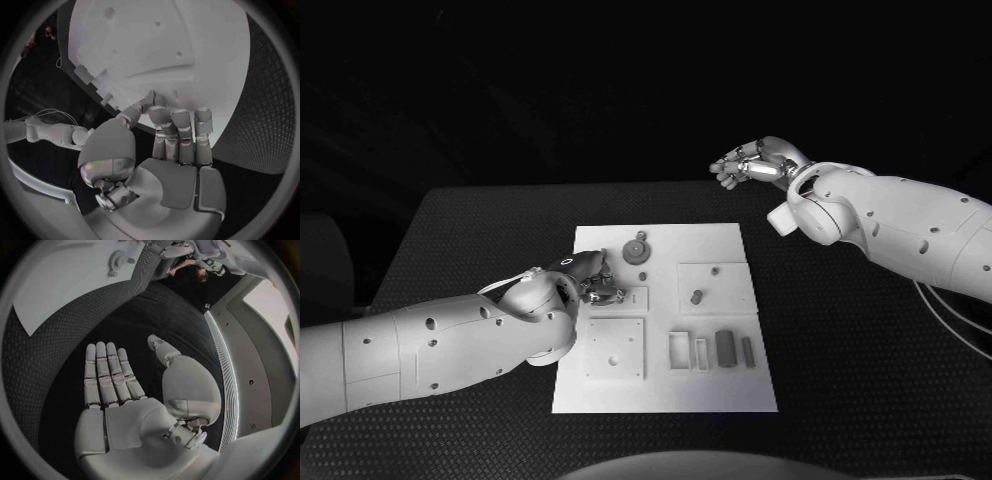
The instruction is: Assemble the parts on the task board
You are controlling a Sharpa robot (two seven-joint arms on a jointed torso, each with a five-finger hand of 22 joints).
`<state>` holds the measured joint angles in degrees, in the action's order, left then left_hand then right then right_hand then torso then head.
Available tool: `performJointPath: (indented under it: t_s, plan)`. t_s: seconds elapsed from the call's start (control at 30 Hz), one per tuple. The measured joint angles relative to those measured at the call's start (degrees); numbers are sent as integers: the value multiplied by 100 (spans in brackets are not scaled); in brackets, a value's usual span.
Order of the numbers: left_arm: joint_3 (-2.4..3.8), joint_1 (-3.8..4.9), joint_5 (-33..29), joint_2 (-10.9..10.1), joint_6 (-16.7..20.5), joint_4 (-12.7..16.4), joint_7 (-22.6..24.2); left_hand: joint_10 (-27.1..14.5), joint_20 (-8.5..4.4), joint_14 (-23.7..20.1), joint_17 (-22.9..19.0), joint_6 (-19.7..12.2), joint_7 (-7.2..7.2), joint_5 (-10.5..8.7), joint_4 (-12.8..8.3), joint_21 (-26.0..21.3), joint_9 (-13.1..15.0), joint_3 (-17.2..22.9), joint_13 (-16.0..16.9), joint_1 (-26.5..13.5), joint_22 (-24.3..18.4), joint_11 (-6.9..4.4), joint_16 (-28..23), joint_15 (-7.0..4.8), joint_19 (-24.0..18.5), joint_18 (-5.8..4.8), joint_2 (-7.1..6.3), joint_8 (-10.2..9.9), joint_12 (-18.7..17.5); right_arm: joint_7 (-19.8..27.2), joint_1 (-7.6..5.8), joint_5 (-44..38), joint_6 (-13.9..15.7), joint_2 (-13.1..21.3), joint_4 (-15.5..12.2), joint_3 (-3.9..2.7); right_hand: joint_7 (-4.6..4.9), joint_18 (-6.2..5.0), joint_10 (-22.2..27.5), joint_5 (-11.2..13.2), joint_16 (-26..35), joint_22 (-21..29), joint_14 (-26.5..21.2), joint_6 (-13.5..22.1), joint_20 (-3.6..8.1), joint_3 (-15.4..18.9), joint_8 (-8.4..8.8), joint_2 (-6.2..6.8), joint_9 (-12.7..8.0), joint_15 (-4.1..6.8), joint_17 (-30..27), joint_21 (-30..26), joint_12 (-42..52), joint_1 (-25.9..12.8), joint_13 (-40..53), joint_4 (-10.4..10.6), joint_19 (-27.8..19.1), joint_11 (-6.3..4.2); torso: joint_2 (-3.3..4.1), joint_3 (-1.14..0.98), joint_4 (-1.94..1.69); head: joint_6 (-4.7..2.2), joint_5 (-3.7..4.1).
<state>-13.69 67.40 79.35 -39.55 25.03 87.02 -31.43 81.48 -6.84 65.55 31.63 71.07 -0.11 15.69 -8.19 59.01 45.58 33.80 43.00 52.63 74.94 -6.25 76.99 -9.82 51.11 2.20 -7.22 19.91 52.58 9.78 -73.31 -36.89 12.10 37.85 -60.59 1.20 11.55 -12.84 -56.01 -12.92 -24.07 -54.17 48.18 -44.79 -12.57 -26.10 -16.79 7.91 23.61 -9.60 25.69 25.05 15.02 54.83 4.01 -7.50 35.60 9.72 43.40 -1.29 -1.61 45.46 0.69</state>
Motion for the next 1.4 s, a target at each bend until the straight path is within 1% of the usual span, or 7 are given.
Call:
performJointPath:
  t_s: [0.33,0.6,0.8,0.87,1.4]
  plan:
    - [0,0,58,29,-13,-29,0,0,0,-13,-1,1,-1,-2,0,0,-5,0,-1,-1,-1,0,0,-13,0,0,1,14,0,0,0,4,-1,4,-4,0,0,1,0,-1,0,0,0,0,0,0,0,0,0,0,1,0,0,0,0,0,0,0,0,-1,0,-2,-6]
    - [2,2,133,53,-52,-49,-11,0,0,-19,-1,4,-3,-21,0,0,-3,0,-1,-7,-1,0,0,-19,-1,0,7,40,0,-1,0,9,-3,4,-11,0,0,1,0,-25,0,-5,0,0,0,16,0,0,-5,0,7,0,0,0,0,16,0,0,-1,-1,1,-10,4]
    - [4,2,223,67,-95,-58,-25,0,0,-19,-1,14,4,-22,0,0,9,0,-1,-7,-2,0,0,-19,-1,0,7,54,0,-1,1,15,-5,11,-24,0,0,1,-3,-25,0,-5,0,0,0,16,0,0,-4,0,7,-11,0,1,0,16,0,-3,-1,-1,1,-4,8]
    - [6,3,267,69,-112,-58,-30,0,0,-19,-1,14,5,-22,0,0,9,0,-1,-7,-2,0,0,-19,-1,0,7,55,0,-1,1,17,-6,14,-28,0,0,1,-21,-25,0,-4,0,-1,0,16,0,0,-4,0,6,-23,0,1,0,16,0,-21,-1,-1,1,-3,9]
    - [16,9,445,76,-225,-53,-33,0,-1,-12,-2,19,8,-44,-1,0,9,-1,-2,-8,-3,0,0,-12,-1,0,8,55,21,-3,4,33,-15,16,-32,0,-1,1,-21,-46,0,-9,0,-1,0,15,0,0,-10,1,12,-23,0,1,0,15,0,-21,-1,2,-1,11,12]
